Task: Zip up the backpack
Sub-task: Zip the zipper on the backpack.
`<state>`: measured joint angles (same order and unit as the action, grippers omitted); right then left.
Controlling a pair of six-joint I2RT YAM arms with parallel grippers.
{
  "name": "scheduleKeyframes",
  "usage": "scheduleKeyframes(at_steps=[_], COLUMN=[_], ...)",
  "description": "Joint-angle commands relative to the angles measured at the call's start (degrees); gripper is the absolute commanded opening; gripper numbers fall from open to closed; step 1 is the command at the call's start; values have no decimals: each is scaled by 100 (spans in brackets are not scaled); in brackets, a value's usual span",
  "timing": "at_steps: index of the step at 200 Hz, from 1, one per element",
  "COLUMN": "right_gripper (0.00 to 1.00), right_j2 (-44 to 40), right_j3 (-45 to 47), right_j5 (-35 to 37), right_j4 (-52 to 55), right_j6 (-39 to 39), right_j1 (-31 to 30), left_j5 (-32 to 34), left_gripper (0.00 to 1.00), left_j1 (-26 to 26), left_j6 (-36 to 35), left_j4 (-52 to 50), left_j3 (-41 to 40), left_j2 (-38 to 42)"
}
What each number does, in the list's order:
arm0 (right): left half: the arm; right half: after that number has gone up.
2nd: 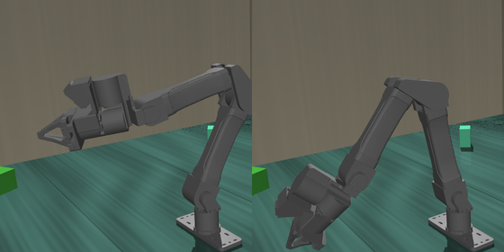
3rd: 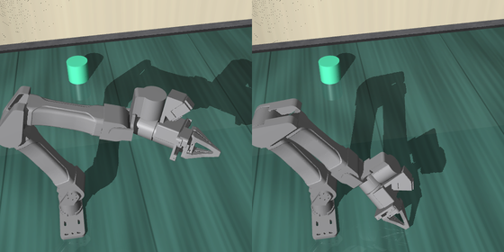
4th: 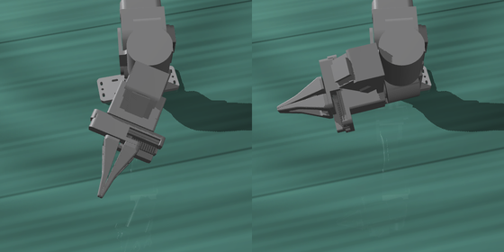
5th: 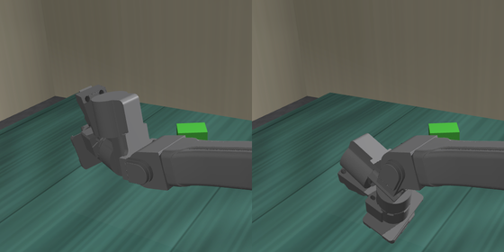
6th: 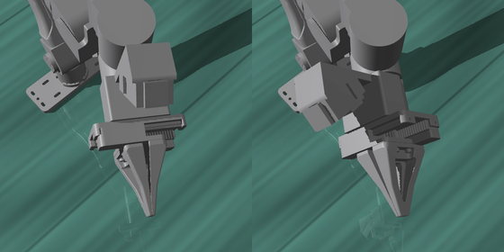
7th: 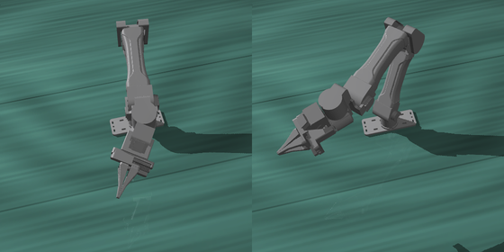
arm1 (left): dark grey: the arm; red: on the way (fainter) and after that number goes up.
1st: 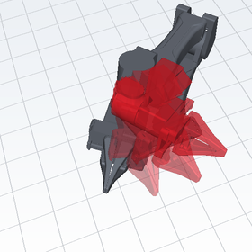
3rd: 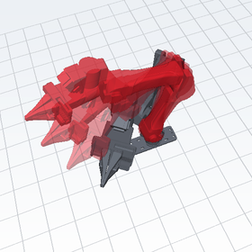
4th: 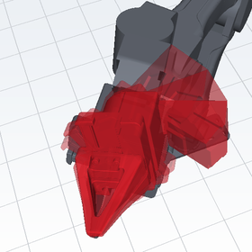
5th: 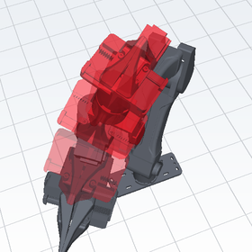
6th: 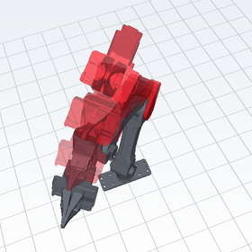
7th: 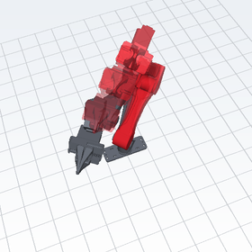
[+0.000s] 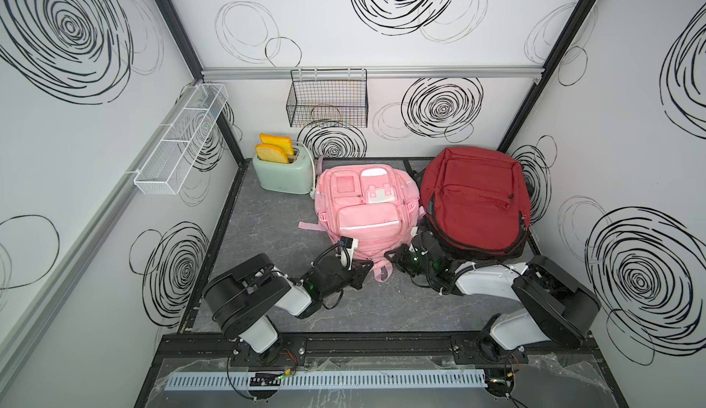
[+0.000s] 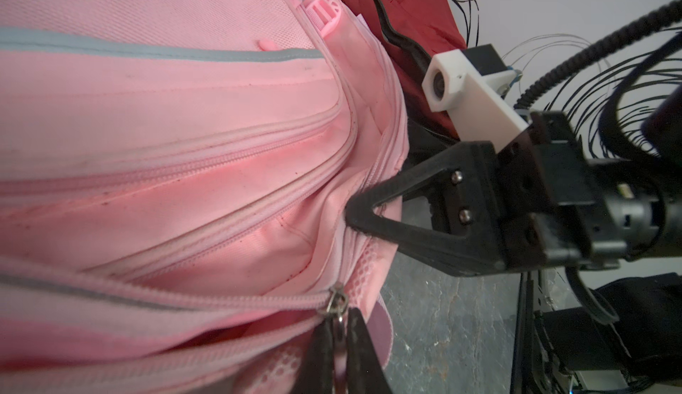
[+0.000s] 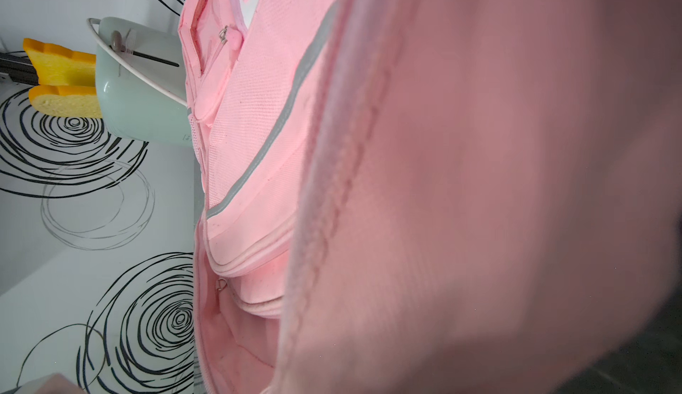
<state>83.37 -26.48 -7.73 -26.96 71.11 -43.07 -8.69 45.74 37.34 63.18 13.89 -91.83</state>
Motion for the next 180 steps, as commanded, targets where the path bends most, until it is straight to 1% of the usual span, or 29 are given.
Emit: scheduleKeyframes(at_steps=[1,51,113,147,180], right_gripper=[0,0,0,0,0], right_j2=[-307,-330,-651,-874,-986], right_j3=[-238,-1373,-2182,-2579,-2701], right_j5=[278,305,635,749,1025], right_j4=[75,1581,2918,3616,3988], right_j6=[-241,-1866,-3406,-4039,-4235], right_j1=[93,-43,-83,-92,-17], left_j5=[-111,-108,-80,-59,-30], left_gripper=[0,0,0,0,0], left_j1=[44,43,41,44,42], left_j6=[-16,-16,-16,-16,-16], left_j4=[338,327,312,292,285], left_j3=[30,26,27,36,35], left_j2=[-10,-1,-2,-1,-21])
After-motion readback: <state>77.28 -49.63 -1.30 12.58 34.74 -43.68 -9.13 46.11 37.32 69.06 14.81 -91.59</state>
